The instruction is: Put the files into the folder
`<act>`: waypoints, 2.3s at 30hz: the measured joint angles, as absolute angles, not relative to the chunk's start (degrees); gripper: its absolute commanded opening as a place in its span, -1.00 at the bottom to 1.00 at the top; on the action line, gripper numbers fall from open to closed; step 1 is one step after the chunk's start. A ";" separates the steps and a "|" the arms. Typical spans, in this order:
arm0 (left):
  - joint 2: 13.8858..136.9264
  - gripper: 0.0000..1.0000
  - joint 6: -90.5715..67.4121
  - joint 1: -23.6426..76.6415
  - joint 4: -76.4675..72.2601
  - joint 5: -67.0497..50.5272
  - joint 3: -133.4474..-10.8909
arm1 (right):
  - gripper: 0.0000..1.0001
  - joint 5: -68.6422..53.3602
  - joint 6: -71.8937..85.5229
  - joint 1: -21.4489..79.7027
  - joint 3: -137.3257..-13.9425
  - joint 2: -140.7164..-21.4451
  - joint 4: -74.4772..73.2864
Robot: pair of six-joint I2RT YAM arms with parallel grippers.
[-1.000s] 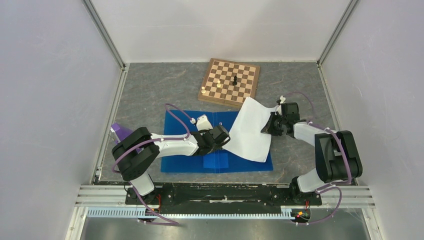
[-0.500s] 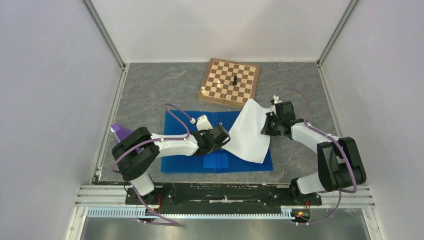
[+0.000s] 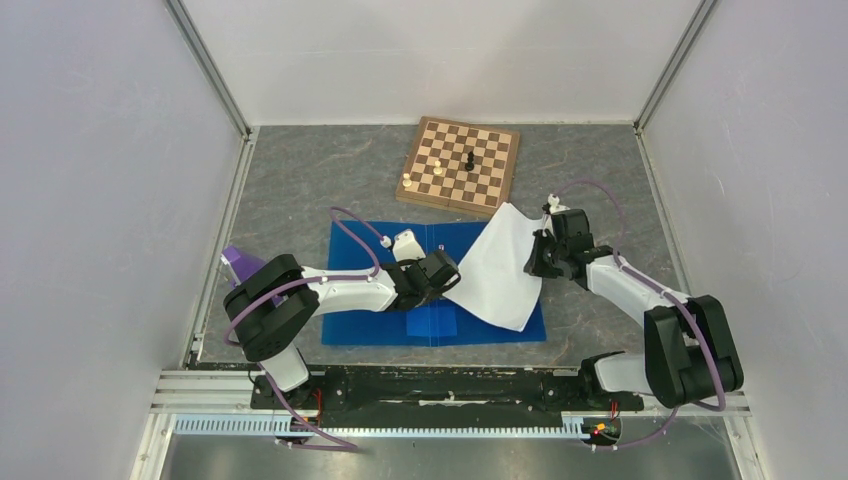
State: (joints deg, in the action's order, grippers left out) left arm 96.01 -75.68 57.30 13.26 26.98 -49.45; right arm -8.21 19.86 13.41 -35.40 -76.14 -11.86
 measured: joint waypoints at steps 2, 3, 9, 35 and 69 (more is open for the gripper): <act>96.01 -0.95 -75.68 57.30 13.26 26.98 -49.45 | -1.00 -7.97 19.70 13.41 -35.38 -75.68 -12.27; 96.01 -0.95 -75.68 57.30 13.28 26.98 -49.45 | -1.00 -7.79 19.62 13.41 -35.38 -75.33 -12.56; 96.01 -0.95 -75.68 57.32 13.34 27.03 -49.45 | -1.00 -8.08 18.52 13.41 -35.44 -70.17 -15.05; 86.61 -0.95 -70.59 55.35 20.08 31.55 -53.28 | -1.00 -36.71 23.18 13.41 -43.38 -59.86 -13.96; 93.62 -0.95 -68.86 52.49 16.25 25.15 -51.88 | -1.00 -19.38 15.14 13.67 -34.89 -78.83 -8.80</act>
